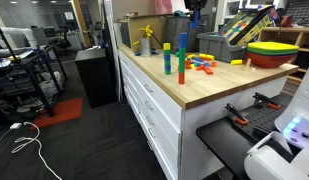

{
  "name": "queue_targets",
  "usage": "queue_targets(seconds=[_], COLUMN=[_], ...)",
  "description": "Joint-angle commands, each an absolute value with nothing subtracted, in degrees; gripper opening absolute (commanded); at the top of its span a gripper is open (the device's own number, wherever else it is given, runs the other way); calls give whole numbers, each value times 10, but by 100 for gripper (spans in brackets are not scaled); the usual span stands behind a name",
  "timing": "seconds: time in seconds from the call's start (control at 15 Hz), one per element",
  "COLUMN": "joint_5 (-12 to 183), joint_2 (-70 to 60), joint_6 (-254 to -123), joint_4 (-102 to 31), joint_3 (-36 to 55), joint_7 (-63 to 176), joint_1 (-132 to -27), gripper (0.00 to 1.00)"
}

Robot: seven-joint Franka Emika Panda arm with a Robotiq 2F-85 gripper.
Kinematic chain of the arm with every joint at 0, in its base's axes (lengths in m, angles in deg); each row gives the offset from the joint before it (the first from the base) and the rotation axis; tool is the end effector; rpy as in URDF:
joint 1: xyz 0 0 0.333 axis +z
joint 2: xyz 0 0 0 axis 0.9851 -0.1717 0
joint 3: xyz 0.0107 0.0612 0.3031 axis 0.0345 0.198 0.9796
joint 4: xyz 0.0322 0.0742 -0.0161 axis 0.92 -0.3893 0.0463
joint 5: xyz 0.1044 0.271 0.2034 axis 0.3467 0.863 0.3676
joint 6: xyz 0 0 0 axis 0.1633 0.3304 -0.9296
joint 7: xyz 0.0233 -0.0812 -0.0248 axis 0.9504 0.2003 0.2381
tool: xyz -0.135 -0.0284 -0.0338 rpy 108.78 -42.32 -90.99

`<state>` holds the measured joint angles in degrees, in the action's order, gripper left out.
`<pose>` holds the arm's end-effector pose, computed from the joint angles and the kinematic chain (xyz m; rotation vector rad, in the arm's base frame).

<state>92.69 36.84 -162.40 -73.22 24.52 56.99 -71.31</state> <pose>0.3664 0.1481 0.4976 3.1095 0.3876 0.0880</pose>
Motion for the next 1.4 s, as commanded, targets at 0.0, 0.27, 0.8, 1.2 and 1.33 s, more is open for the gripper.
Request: queue_targets(seconds=[0.0,0.27,0.8,1.2,1.33], joint_5=[924,922,922,922,921], joint_2=[350,341,324,318,315], joint_6=[-1598,-1596,-1586,-1580,-1581], joint_4=[-701,-693,-674,-669,-668], joint_3=[252,258,267,273,276], joint_7=[550,543,538,535,531], joint_1=[-709,-708,-702,-697,-696], gripper=[8,8,8,8,8])
